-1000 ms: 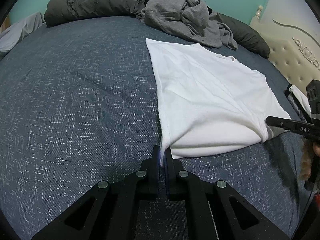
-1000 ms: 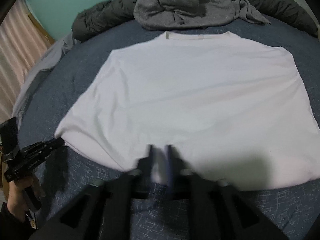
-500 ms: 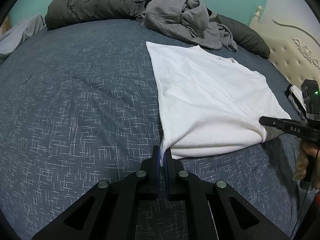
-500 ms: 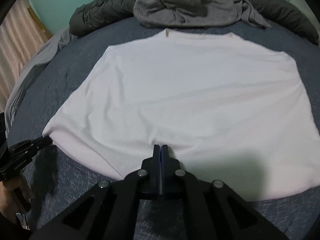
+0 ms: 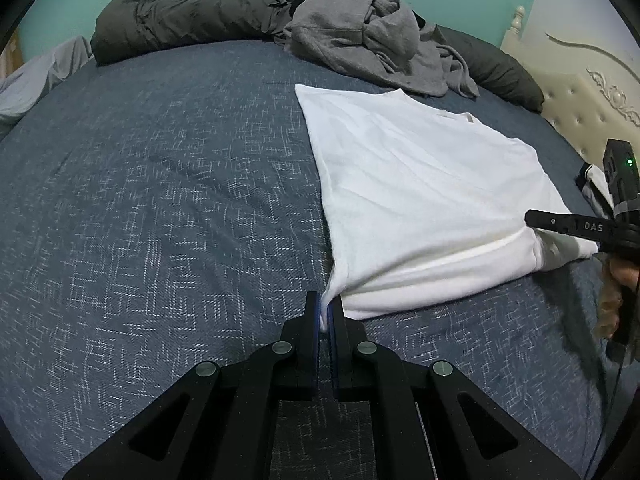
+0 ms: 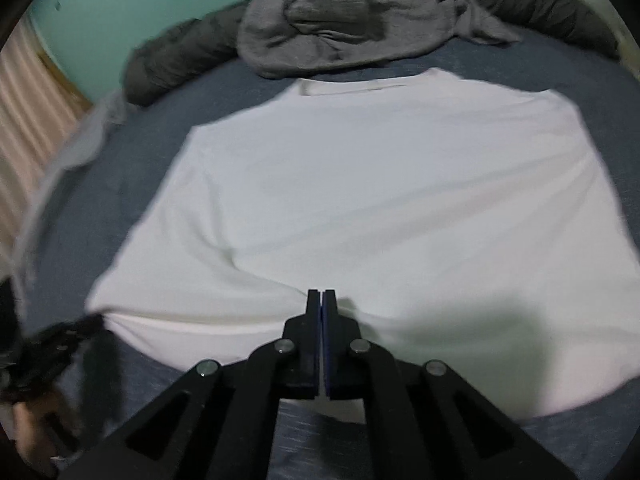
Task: Fold clothes
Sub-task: 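Pinch the folded shirt edge with the right gripper and tug it straight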
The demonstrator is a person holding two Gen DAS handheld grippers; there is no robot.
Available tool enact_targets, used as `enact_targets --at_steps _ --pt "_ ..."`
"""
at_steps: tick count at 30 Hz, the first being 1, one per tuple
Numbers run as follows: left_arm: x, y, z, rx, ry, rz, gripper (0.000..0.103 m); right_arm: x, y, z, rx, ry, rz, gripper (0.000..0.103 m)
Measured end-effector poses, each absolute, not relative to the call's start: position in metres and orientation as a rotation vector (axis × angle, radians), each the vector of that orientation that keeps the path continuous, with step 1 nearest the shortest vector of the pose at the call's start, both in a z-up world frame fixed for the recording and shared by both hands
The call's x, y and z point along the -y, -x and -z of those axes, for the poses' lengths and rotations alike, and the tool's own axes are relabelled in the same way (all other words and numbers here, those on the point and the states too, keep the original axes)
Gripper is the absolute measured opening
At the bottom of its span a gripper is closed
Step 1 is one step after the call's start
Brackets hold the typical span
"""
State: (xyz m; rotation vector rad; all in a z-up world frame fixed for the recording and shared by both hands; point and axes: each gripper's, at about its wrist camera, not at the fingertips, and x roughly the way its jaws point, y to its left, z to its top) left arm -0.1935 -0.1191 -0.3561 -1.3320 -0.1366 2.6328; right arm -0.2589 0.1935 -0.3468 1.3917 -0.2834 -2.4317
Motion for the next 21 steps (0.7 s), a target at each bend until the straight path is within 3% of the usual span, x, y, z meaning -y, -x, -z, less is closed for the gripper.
enact_targets --at_steps 3,7,8,21 --pt "0.12 0.194 0.357 0.149 1.334 -2.629 0.005 -0.2 0.248 0.342 0.286 -1.385 2.424 0.002" --pt "0.121 0.194 0.356 0.16 1.333 -2.627 0.004 -0.215 0.22 0.336 0.28 -1.368 2.458 0.026" --pt "0.121 0.194 0.356 0.161 1.331 -2.628 0.005 -0.218 0.212 0.335 0.261 -1.362 2.469 0.028" --pt "0.119 0.195 0.351 0.151 1.313 -2.653 0.004 -0.206 0.2 0.366 0.07 -1.467 2.52 0.025"
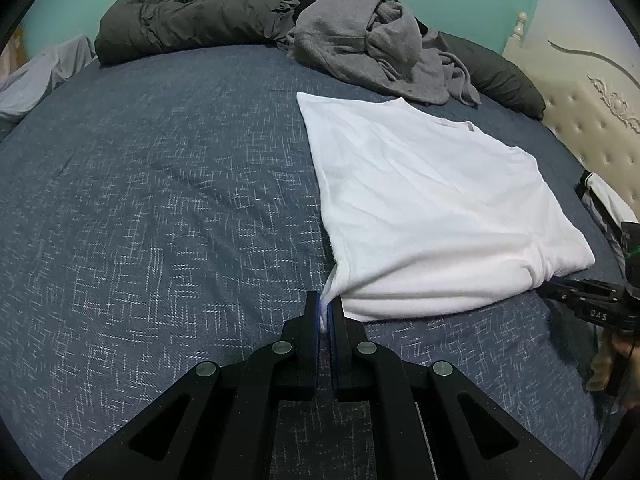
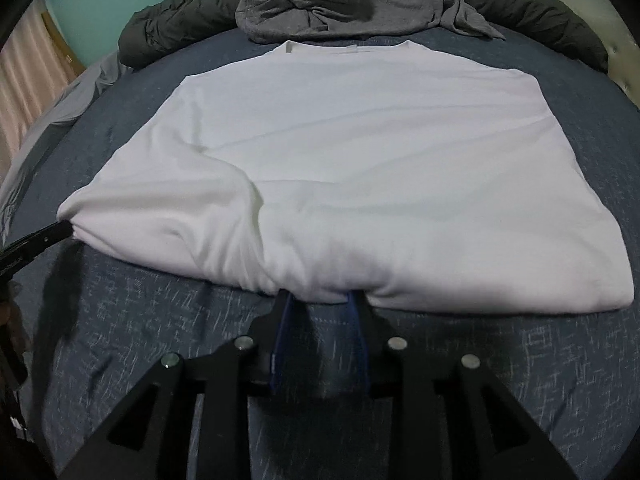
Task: Fold clothes
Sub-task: 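Pinch the folded shirt edge with the right gripper and tug it straight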
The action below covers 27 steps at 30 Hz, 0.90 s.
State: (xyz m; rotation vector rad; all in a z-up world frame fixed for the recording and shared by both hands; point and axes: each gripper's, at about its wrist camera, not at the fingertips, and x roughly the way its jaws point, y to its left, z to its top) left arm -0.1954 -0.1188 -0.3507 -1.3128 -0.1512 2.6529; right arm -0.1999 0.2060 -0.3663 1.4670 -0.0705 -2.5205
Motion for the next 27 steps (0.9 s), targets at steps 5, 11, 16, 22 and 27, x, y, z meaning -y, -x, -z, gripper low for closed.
enact_targets --at_steps 5,11,16,22,27 --pt "0.119 0.199 0.35 0.152 1.312 -2.655 0.004 -0.216 0.204 0.366 0.112 -1.463 2.533 0.002" --pt "0.12 0.199 0.35 0.154 1.318 -2.666 0.004 -0.229 0.2 0.358 0.106 -1.438 2.601 0.001" --pt "0.12 0.2 0.352 0.161 1.329 -2.668 0.004 -0.234 0.198 0.359 0.122 -1.445 2.57 0.001" --pt "0.121 0.2 0.353 0.172 1.33 -2.661 0.005 -0.278 0.179 0.355 0.346 -1.468 2.519 0.006" --pt "0.12 0.198 0.353 0.175 1.329 -2.663 0.005 -0.349 0.159 0.337 0.433 -1.425 2.718 0.035"
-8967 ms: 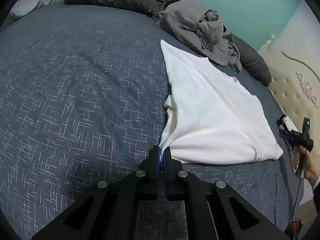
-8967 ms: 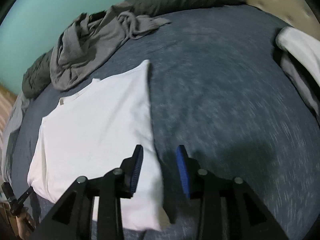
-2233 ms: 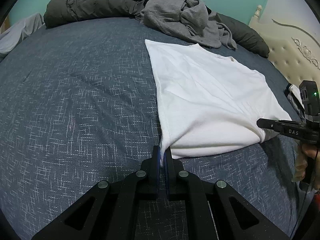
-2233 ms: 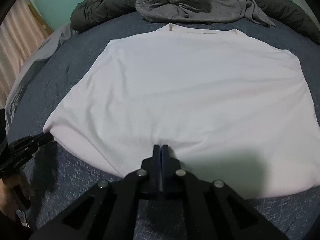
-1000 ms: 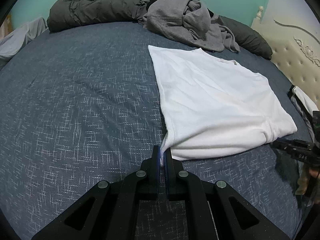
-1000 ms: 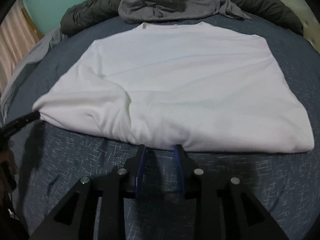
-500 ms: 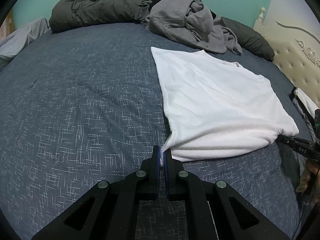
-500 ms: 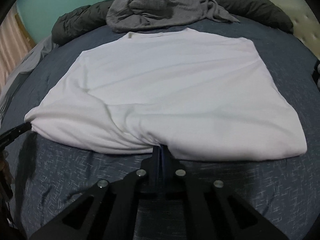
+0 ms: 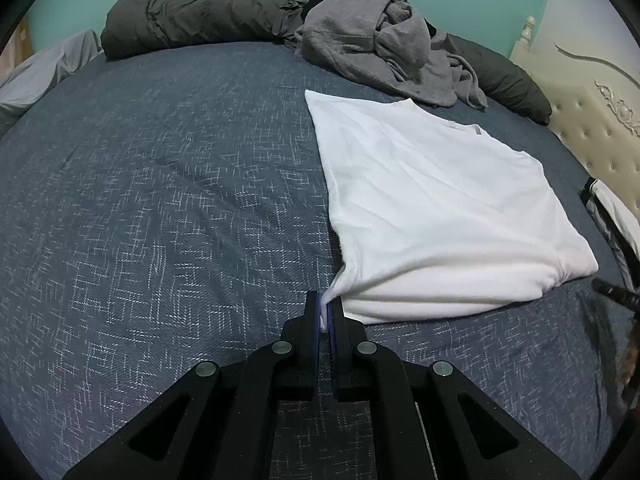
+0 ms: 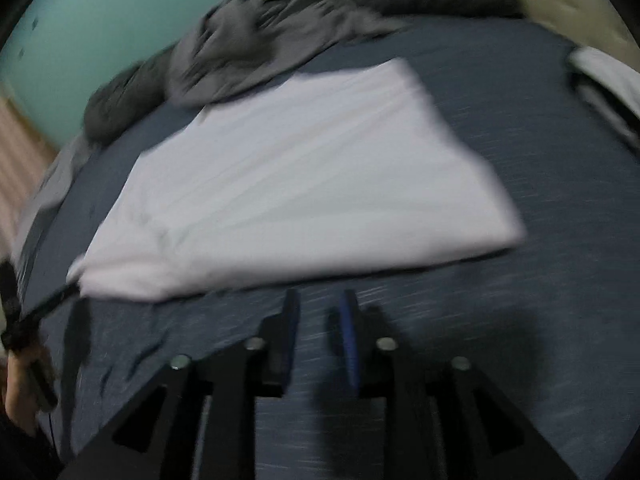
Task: Fold clothes
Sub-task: 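Pinch the folded shirt edge with the right gripper and tug it straight, then release and pinch the shirt's side edge again with the right gripper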
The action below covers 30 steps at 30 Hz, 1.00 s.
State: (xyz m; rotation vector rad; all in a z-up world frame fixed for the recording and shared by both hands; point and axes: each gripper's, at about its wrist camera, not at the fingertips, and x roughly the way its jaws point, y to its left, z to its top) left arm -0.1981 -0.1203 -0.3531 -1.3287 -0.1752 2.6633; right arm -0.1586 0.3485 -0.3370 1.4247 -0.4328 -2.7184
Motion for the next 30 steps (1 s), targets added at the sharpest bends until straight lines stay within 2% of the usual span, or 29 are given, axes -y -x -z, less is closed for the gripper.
enact_targets --at_steps 6,12,13,15,20,25,30 --pt "0.12 0.198 0.353 0.176 1.337 -2.664 0.005 -0.408 0.169 0.342 0.53 -1.496 2.829 0.039" --pt "0.119 0.2 0.354 0.174 1.344 -2.664 0.004 -0.422 0.181 0.357 0.588 -1.541 2.776 0.038" --pt "0.119 0.199 0.354 0.174 1.346 -2.664 0.004 -0.422 0.184 0.359 0.594 -1.543 2.762 0.023" --pt "0.119 0.2 0.353 0.179 1.342 -2.668 0.004 -0.421 0.185 0.359 0.618 -1.523 2.742 0.002" --pt "0.123 0.198 0.345 0.178 1.311 -2.695 0.004 -0.433 0.187 0.345 0.766 -1.407 2.79 0.001" --pt "0.131 0.195 0.344 0.205 1.309 -2.705 0.004 -0.443 0.191 0.327 0.786 -1.348 2.81 0.001" --pt "0.13 0.193 0.358 0.254 1.373 -2.647 0.004 -0.445 0.188 0.361 0.854 -1.488 2.744 0.001"
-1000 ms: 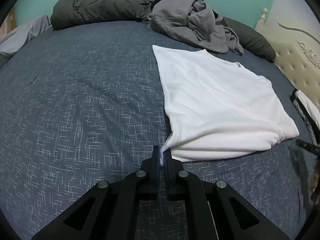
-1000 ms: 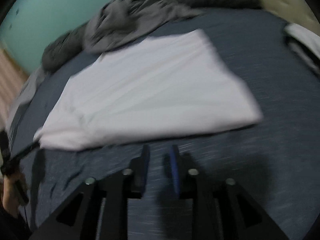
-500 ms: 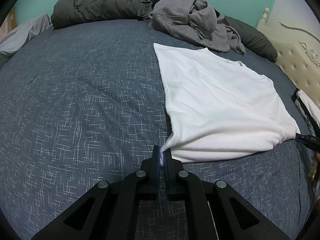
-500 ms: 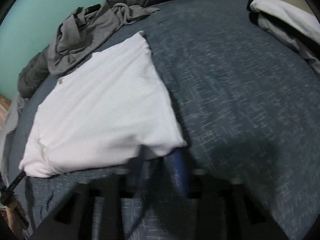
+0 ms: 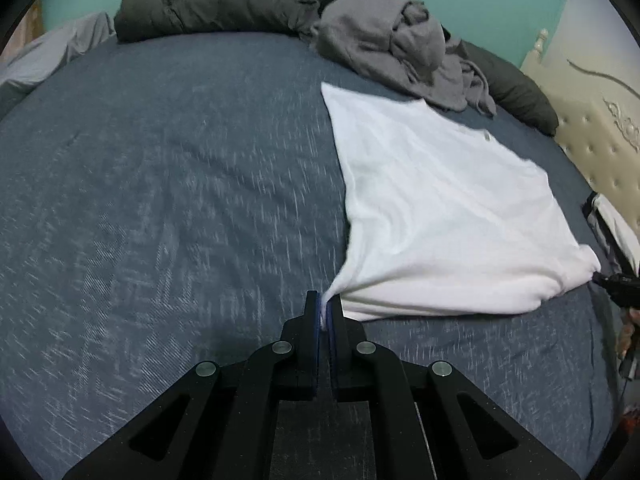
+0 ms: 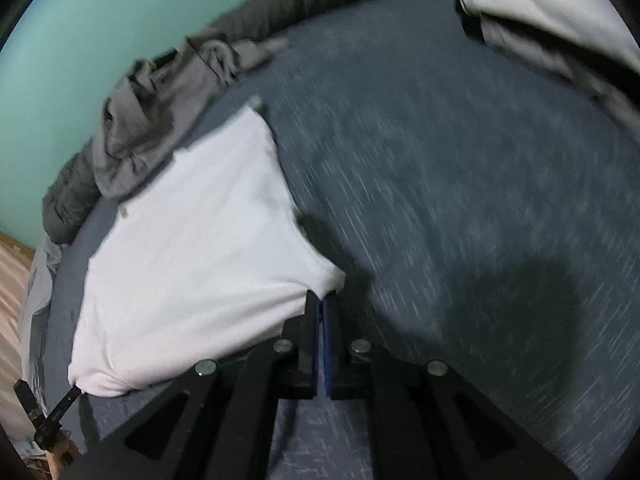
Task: Fold clothes
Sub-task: 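Release and pinch the shirt's side edge again with the right gripper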
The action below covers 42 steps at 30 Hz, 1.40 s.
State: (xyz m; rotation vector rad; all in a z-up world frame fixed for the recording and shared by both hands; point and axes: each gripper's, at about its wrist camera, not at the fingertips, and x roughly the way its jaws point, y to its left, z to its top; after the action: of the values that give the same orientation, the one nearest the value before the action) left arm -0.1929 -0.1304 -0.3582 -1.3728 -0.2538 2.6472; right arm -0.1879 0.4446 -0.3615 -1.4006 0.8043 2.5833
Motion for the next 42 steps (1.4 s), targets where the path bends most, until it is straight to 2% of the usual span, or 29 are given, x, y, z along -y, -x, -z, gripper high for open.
enact_targets --at_steps 6,10,13,17,23,29,42 --pt "0.13 0.191 0.358 0.252 1.378 -2.632 0.005 -0.444 0.181 0.361 -0.76 1.446 -2.538 0.003" --pt "0.128 0.189 0.359 0.247 1.393 -2.615 0.005 -0.442 0.175 0.329 -0.69 1.367 -2.544 0.004" --pt "0.129 0.188 0.361 0.25 1.406 -2.604 0.006 -0.414 0.189 0.308 -0.664 1.391 -2.662 0.004" --pt "0.13 0.187 0.358 0.271 1.403 -2.6 0.006 -0.347 0.22 0.298 -0.625 1.565 -2.812 0.004" --pt "0.131 0.19 0.356 0.294 1.396 -2.594 0.006 -0.244 0.246 0.316 -0.38 1.832 -2.872 0.004" --pt "0.132 0.191 0.355 0.307 1.385 -2.587 0.006 -0.196 0.251 0.345 -0.176 1.978 -2.787 0.004" --pt "0.133 0.187 0.352 0.332 1.367 -2.575 0.006 -0.198 0.347 0.35 -0.193 1.909 -2.722 0.004"
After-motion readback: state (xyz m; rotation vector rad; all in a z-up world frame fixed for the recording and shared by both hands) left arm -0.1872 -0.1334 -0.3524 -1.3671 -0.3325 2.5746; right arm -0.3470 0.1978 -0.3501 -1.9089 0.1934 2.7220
